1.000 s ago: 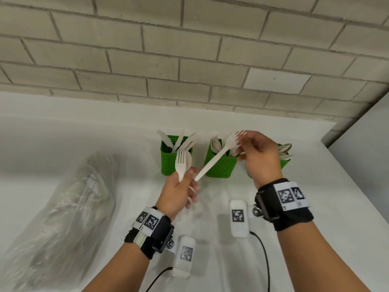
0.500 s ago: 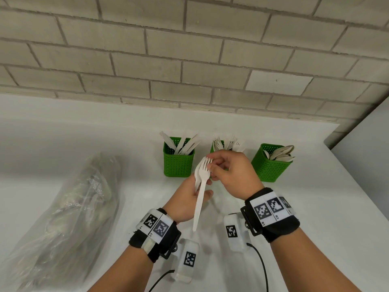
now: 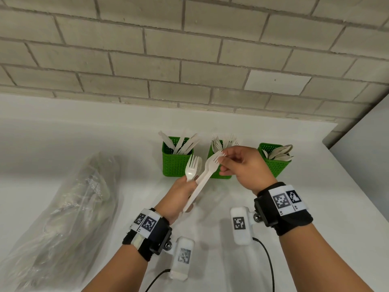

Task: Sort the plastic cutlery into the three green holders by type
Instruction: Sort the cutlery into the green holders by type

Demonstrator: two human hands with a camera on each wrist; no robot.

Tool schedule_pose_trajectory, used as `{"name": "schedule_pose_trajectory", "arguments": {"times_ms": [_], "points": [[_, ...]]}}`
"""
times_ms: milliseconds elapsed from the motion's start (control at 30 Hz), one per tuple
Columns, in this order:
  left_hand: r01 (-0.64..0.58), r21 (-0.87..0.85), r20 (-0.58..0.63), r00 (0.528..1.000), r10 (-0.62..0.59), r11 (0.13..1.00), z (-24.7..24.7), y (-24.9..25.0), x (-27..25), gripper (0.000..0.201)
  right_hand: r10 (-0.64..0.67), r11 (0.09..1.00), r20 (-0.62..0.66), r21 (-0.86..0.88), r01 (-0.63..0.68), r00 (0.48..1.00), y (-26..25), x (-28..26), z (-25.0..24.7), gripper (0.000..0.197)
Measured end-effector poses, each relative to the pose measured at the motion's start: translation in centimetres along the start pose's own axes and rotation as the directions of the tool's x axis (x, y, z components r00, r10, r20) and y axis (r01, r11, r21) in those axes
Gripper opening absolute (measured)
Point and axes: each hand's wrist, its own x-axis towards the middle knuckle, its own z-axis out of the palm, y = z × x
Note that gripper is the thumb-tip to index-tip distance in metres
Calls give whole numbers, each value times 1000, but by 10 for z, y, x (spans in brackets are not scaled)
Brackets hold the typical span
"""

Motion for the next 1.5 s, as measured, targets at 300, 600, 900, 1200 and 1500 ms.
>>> {"name": "schedule_pose_trajectory", "arguments": {"times_ms": [300, 600, 900, 1200, 1500], "points": [[-1, -64, -135, 991, -8, 998, 1, 1, 4, 38, -37, 999, 6, -38, 37, 999, -1, 0, -2, 10], [-6, -162, -117, 993, -13, 987, -5, 1, 3, 47, -194, 977, -364, 6, 211, 911, -26, 3, -33, 18], [-76, -53, -108, 992, 70, 996, -1, 1, 2, 43, -481, 873, -516, -362, 328, 709, -27, 12, -57, 14], [-64, -39, -118, 991, 59, 997, -1, 1, 0, 43, -381, 898, -452, -387, 207, 806, -5, 20, -48, 24], [-73, -47, -122, 990, 67, 996, 3, 2, 2, 41, -459, 887, -537, -313, 338, 708, -15, 23, -50, 9]]}}
